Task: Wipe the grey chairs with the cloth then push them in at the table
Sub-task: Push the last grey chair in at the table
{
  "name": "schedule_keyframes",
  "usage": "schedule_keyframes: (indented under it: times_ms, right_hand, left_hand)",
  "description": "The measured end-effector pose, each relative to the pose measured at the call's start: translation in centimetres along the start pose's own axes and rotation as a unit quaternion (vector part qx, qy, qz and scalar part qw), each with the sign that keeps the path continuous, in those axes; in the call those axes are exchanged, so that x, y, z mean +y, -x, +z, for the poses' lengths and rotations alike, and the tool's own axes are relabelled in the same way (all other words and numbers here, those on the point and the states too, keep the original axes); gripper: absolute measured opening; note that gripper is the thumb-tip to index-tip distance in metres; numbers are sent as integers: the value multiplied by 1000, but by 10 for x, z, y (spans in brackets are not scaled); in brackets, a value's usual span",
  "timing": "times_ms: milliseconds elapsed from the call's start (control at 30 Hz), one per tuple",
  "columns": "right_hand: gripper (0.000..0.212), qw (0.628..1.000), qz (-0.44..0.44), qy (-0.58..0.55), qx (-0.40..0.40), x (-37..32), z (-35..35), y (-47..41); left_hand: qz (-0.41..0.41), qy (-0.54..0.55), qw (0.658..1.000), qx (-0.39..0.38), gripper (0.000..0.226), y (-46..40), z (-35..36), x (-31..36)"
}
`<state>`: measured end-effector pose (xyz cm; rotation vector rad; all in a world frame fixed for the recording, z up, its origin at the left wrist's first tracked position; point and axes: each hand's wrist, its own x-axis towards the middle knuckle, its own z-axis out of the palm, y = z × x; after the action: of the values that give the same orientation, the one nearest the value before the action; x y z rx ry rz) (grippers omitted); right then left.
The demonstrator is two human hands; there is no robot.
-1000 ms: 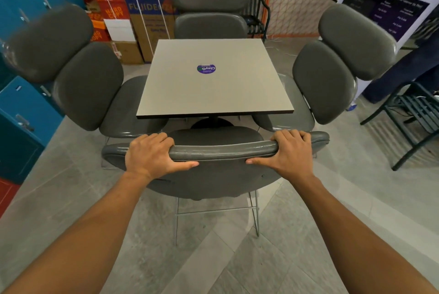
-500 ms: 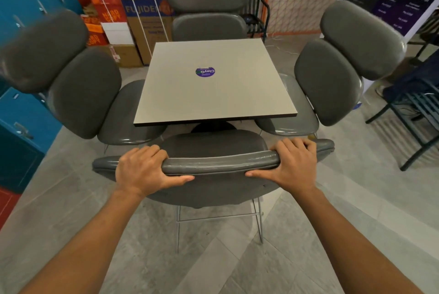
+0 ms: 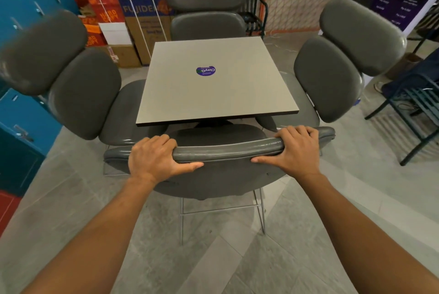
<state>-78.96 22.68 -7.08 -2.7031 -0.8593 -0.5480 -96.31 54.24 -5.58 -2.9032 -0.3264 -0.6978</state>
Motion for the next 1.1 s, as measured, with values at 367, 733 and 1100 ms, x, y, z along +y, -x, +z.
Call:
schedule_keyframes:
  times_ms: [367,733,1100]
  right_hand:
    - [88,1000,6,-8,-20,-7,-7,3]
    - [87,999,-16,-22,21,0,3,12]
    - [83,997,5,-44,-67,-3,-10,13]
  left_hand:
    - [0,0,1000,-4,92,3,-5,1]
    - [-6,5,999,-37,92,13,1,1]
    - [-26,105,991,-82,78,27,-14,4]
